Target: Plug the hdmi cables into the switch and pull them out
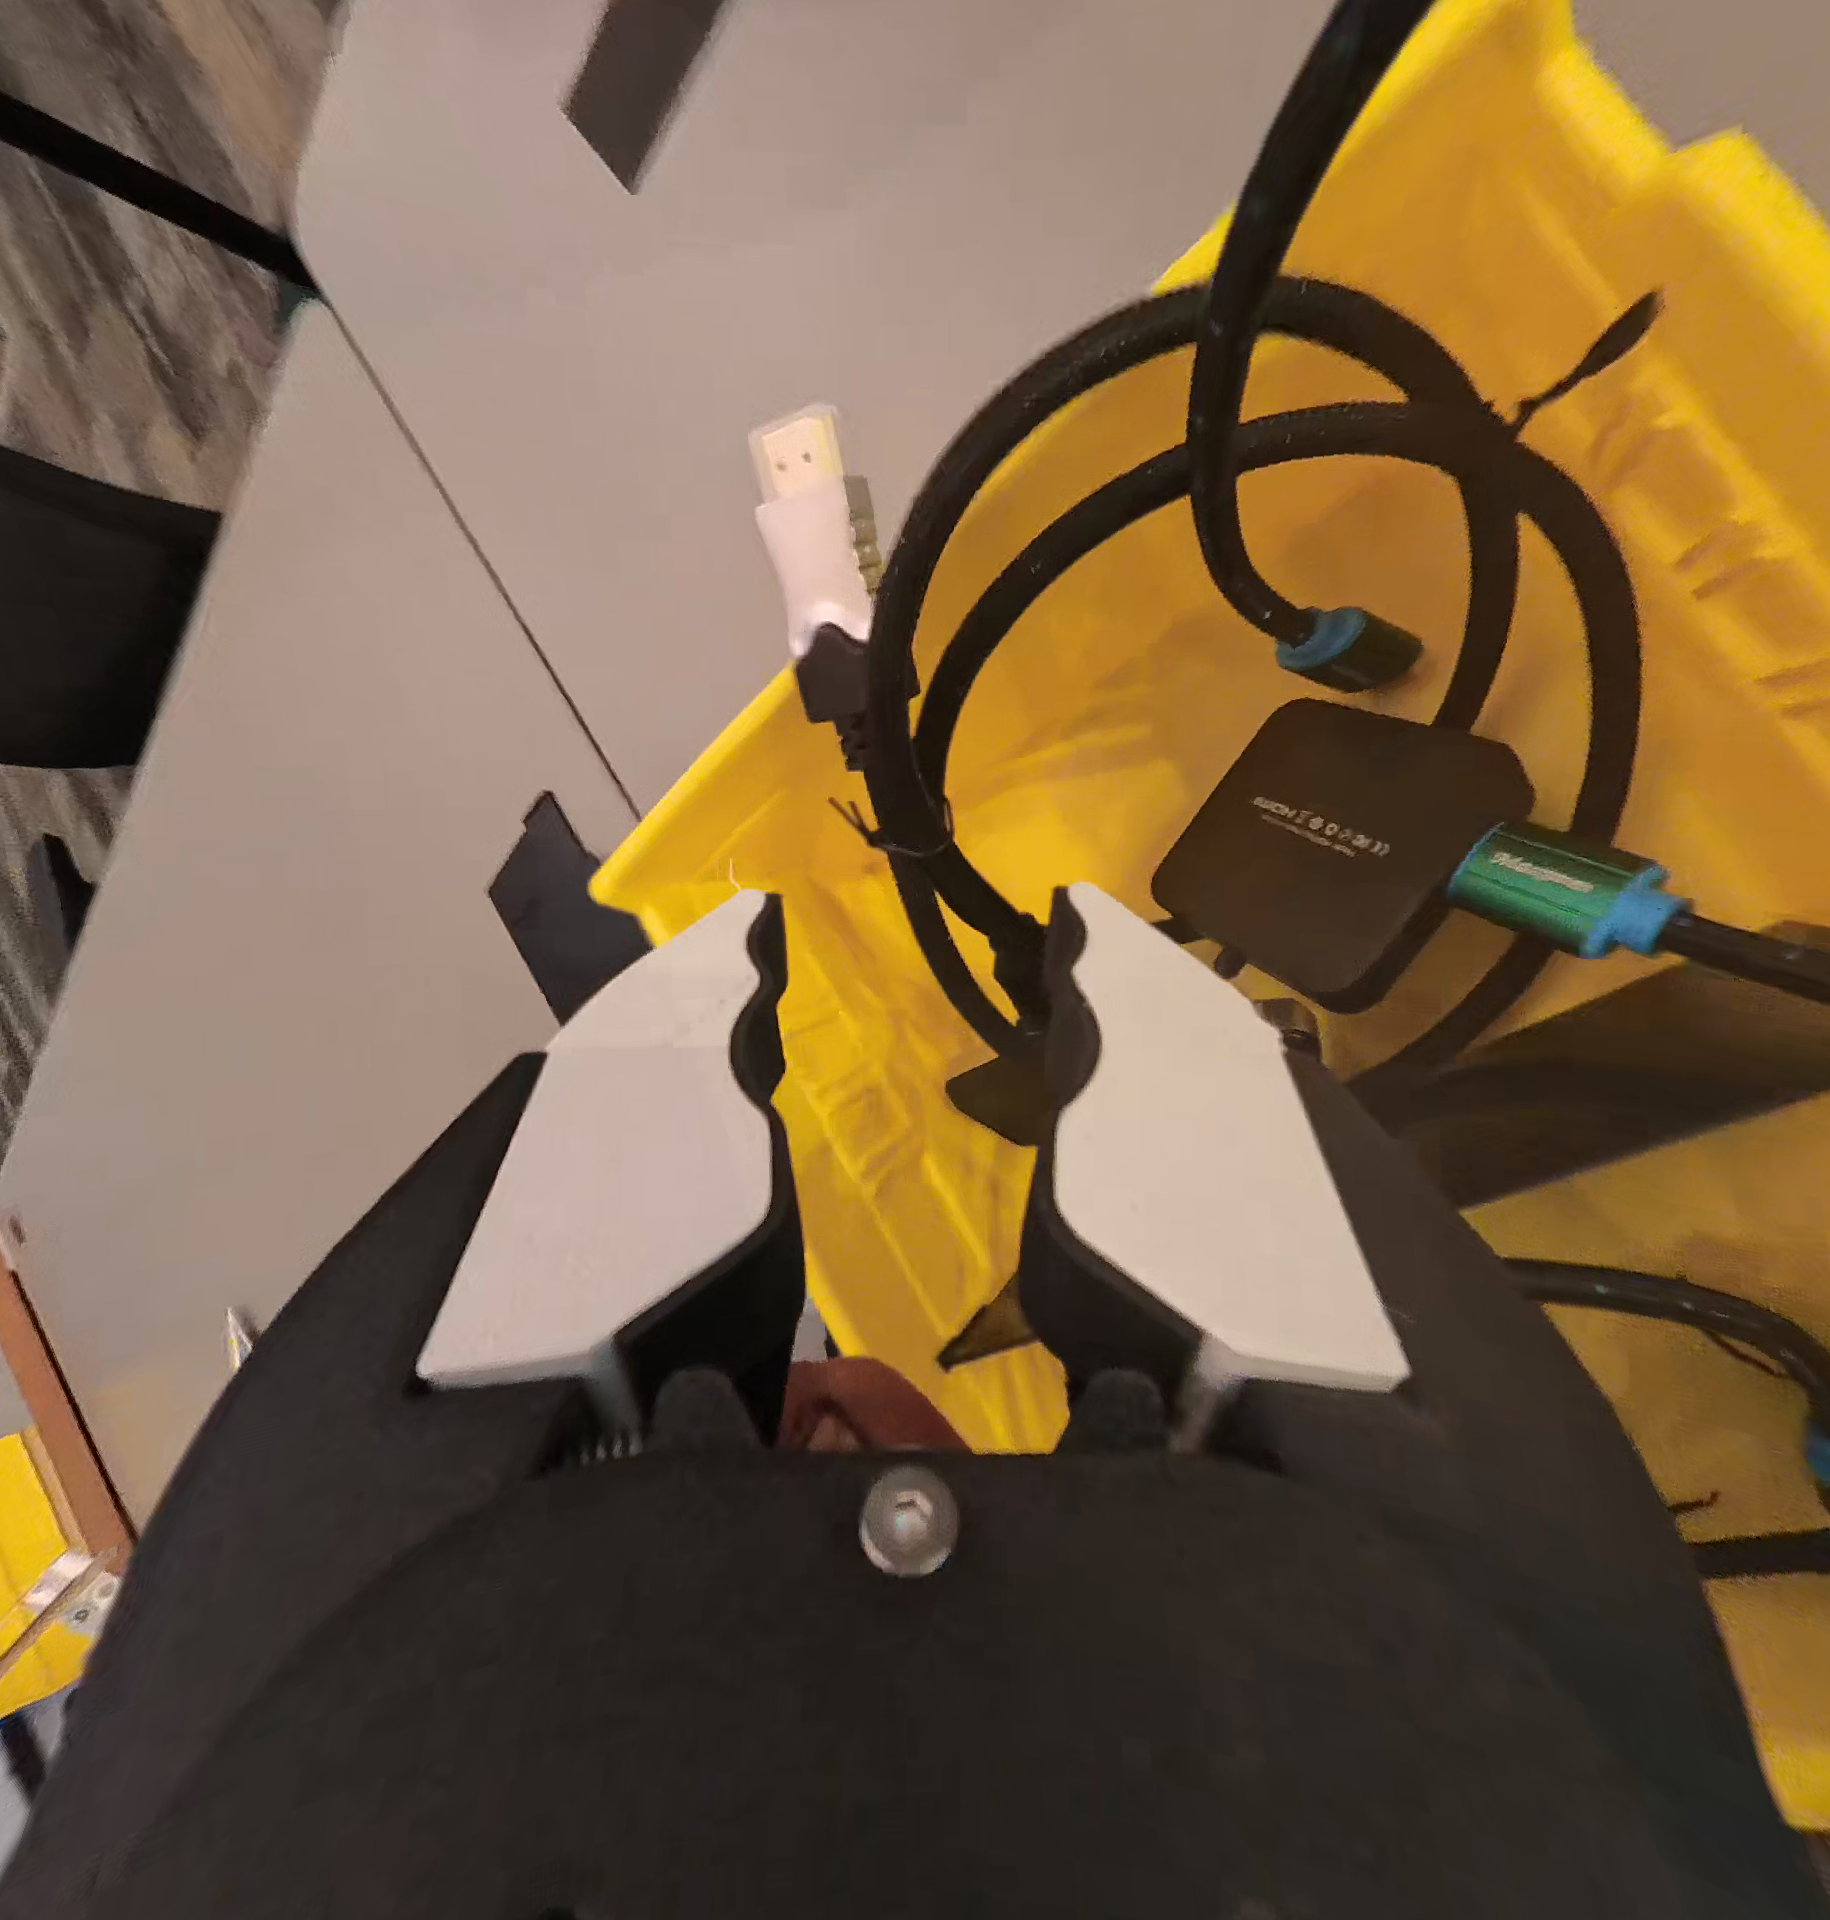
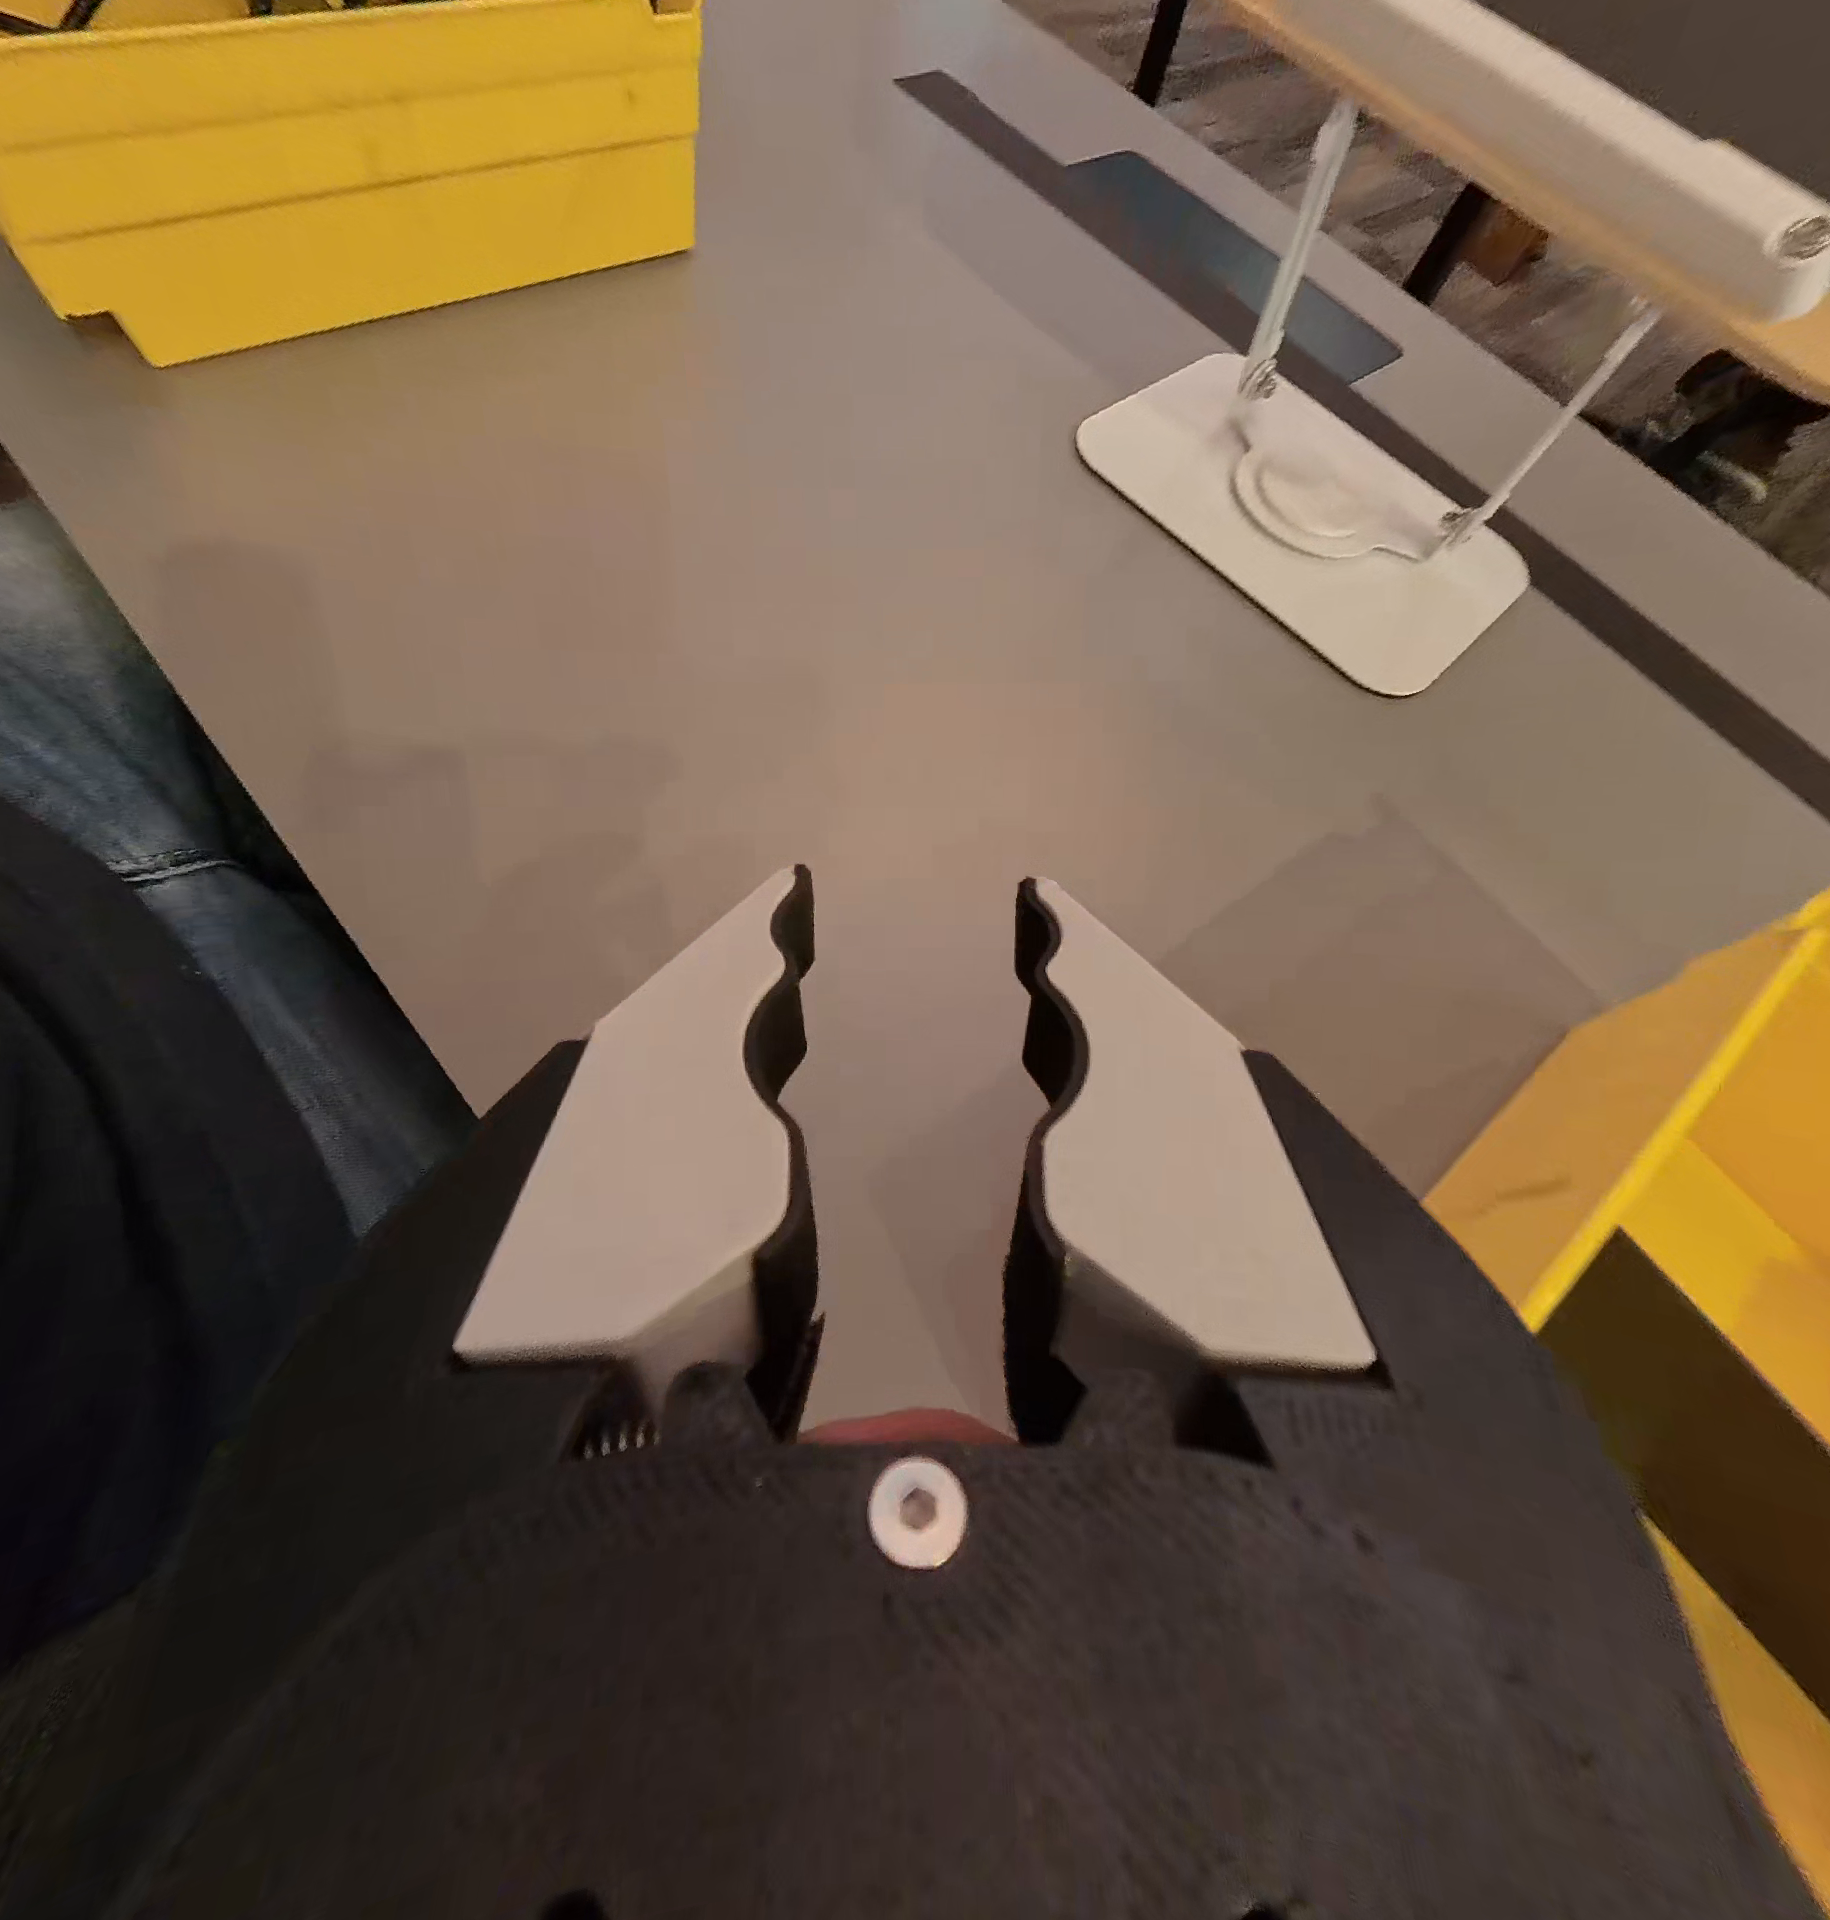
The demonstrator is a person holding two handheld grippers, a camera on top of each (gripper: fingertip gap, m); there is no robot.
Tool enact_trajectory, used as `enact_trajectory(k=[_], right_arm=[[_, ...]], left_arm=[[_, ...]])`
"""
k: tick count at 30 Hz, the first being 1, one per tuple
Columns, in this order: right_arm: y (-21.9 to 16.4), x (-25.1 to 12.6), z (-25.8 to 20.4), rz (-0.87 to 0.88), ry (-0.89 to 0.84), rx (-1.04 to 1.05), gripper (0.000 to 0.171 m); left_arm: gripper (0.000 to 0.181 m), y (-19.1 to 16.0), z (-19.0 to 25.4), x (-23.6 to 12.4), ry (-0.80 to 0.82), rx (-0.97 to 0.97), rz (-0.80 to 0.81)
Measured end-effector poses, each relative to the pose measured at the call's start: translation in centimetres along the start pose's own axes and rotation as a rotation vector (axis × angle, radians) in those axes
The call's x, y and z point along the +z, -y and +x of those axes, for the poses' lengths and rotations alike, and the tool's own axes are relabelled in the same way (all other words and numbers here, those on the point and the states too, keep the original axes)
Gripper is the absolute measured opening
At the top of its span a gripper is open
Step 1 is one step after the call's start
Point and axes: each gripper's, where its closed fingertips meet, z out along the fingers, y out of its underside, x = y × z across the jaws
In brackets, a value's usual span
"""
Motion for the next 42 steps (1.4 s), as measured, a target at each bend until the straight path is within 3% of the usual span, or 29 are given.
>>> enact_trajectory(k=[3, 5, 6, 22, 30, 35, 40, 42], right_arm=[[-0.4, 0.7, -0.6, -0.012, 0.029, 0.012, 0.037], [-0.7, 1.1, -1.1, -0.021, 0.042, 0.011, 0.037], [-0.8, 1.3, -1.3, -0.028, 0.047, 0.009, 0.037], [-1.8, 3.1, -1.9, -0.053, 0.114, 0.036, 0.034], [-1.8, 3.6, -2.6, -0.056, 0.140, 0.028, 0.033], [-2.0, 3.8, -2.8, -0.056, 0.148, 0.033, 0.033], [-2.0, 4.1, -3.2, -0.051, 0.161, 0.037, 0.033], [-2.0, 4.3, -3.4, -0.053, 0.166, 0.033, 0.033]], left_arm=[[0.045, -0.6, 0.0, 2.3, -0.023, 0.017, -0.081], [0.024, -0.6, 0.2, 3.1, -0.040, 0.023, -0.093], [0.023, -0.5, 0.1, 3.2, -0.035, 0.022, -0.099], [0.019, 1.4, -1.5, 0.9, -0.006, -0.047, 0.103], [0.020, 0.8, -0.9, 1.8, -0.036, 0.011, 0.053], [0.034, 1.5, -1.5, 0.8, 0.003, 0.030, 0.086], [0.024, 3.2, -1.4, 0.4, 0.100, 0.130, 0.130], [0.009, 3.2, -1.5, 1.1, 0.137, 0.153, 0.104]])
